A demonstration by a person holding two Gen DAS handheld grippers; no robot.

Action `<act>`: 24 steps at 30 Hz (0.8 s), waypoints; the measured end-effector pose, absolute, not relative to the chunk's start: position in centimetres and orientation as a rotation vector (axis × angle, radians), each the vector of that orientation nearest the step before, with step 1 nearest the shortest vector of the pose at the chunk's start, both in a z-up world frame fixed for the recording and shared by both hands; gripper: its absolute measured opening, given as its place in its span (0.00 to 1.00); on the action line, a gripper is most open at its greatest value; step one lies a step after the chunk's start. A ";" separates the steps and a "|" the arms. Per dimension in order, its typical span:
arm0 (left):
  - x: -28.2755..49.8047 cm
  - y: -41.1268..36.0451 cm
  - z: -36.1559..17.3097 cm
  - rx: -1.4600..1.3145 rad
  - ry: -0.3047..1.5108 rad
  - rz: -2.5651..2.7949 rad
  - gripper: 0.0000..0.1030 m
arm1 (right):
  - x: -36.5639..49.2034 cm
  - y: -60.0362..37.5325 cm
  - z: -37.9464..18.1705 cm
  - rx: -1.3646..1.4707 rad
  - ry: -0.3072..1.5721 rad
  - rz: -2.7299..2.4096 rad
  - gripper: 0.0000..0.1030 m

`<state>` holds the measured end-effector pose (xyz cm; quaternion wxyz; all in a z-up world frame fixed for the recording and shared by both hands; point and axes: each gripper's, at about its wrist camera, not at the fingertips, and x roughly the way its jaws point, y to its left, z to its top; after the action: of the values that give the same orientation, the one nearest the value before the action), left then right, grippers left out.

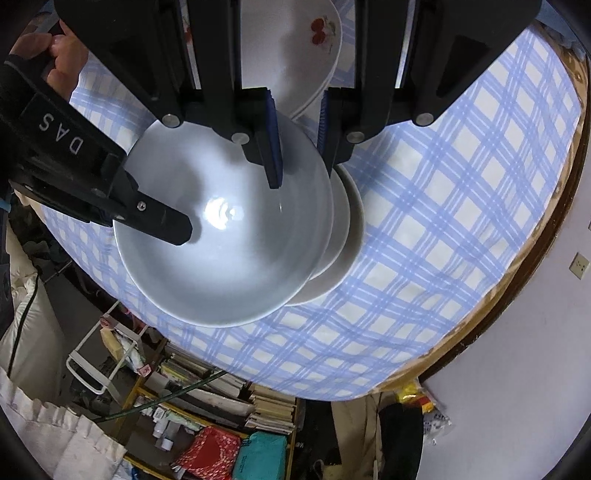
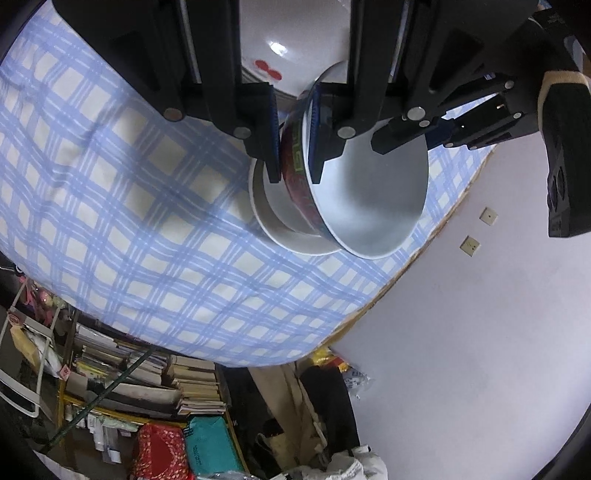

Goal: Organize plates and bowls
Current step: 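Lift the red-patterned bowl and carry it over the nested white bowls, then lower the red-patterned bowl into the nested white bowls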

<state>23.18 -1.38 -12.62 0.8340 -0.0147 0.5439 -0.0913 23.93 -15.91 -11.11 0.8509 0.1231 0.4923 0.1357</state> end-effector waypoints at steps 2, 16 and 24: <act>23.6 -1.2 -13.1 -0.034 1.164 -0.191 0.17 | 24.4 -15.6 -11.8 0.256 1.050 0.289 0.15; 25.5 0.8 -15.0 -0.139 1.202 -0.207 0.17 | 26.7 -13.7 -14.3 0.222 1.139 0.222 0.15; 25.1 0.7 -14.6 -0.101 1.175 -0.181 0.17 | 26.1 -12.9 -14.5 0.145 1.149 0.159 0.15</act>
<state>25.15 0.75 -14.56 0.8274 -0.0476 0.5531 -0.0853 26.11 -12.86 -14.50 0.8340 0.0686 0.5424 0.0749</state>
